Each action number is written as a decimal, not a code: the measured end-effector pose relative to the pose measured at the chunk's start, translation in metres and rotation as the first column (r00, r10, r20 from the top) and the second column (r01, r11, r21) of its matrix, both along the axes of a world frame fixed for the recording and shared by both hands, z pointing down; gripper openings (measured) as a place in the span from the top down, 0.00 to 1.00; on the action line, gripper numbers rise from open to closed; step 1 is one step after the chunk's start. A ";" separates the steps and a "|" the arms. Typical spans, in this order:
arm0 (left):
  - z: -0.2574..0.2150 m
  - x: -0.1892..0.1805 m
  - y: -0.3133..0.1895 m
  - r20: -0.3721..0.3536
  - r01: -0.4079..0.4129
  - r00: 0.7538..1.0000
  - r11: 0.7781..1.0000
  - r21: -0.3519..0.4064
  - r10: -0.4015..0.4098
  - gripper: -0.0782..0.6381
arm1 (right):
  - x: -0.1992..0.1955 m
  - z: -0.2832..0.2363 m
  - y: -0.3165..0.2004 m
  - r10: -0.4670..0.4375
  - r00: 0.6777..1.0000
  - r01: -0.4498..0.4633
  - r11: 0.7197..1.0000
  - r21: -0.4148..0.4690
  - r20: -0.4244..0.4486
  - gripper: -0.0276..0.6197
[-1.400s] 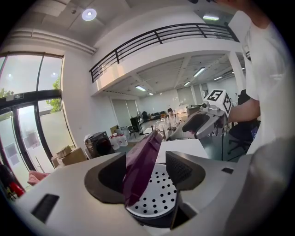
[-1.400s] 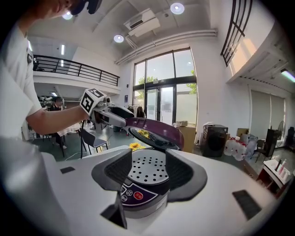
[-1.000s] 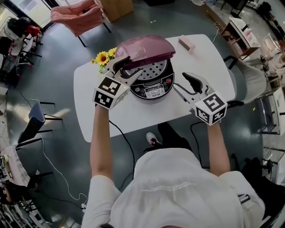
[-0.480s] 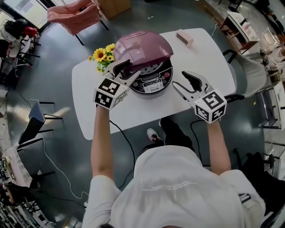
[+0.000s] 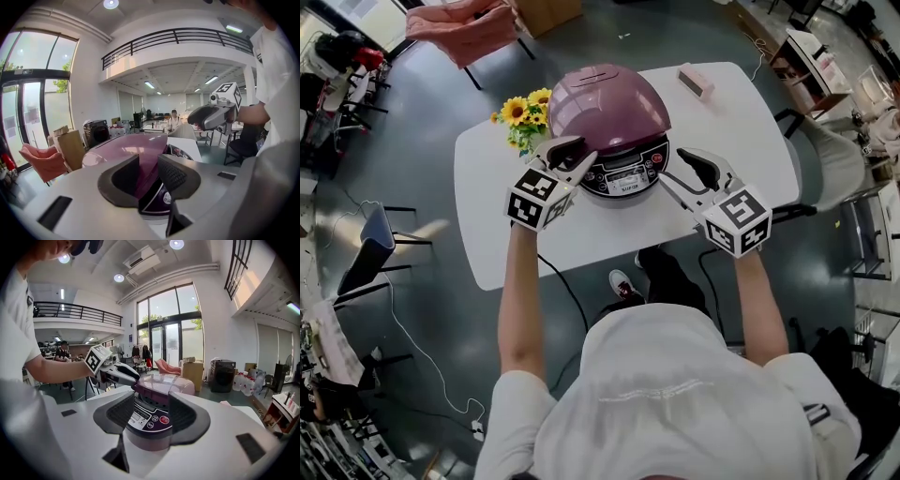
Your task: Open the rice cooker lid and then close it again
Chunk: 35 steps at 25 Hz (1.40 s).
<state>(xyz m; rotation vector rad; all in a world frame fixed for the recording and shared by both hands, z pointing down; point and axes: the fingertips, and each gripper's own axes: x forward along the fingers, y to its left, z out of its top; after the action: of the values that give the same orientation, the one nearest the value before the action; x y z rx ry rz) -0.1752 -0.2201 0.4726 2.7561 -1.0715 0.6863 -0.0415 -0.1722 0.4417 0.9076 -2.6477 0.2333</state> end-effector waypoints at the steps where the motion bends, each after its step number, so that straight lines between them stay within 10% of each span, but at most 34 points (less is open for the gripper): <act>1: 0.002 0.000 0.000 -0.001 -0.001 1.000 1.000 -0.010 0.001 0.70 | -0.001 0.001 -0.001 -0.002 1.000 0.002 1.000 0.000 -0.003 0.62; 15: 0.019 -0.005 0.000 -0.085 0.002 0.996 0.995 -0.104 -0.010 0.76 | -0.018 0.015 -0.021 -0.002 1.000 0.001 1.000 -0.024 -0.015 0.63; 35: 0.043 0.003 0.007 0.085 0.007 0.996 0.992 -0.125 0.003 0.78 | -0.033 0.076 -0.083 -0.016 0.987 -0.005 0.991 -0.135 -0.158 0.62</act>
<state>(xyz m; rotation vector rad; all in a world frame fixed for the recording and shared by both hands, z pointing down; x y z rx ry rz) -0.1721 -0.2134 0.5152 2.6405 -1.0092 0.8479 -0.0746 -0.2555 0.5173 0.8383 -2.4550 0.3208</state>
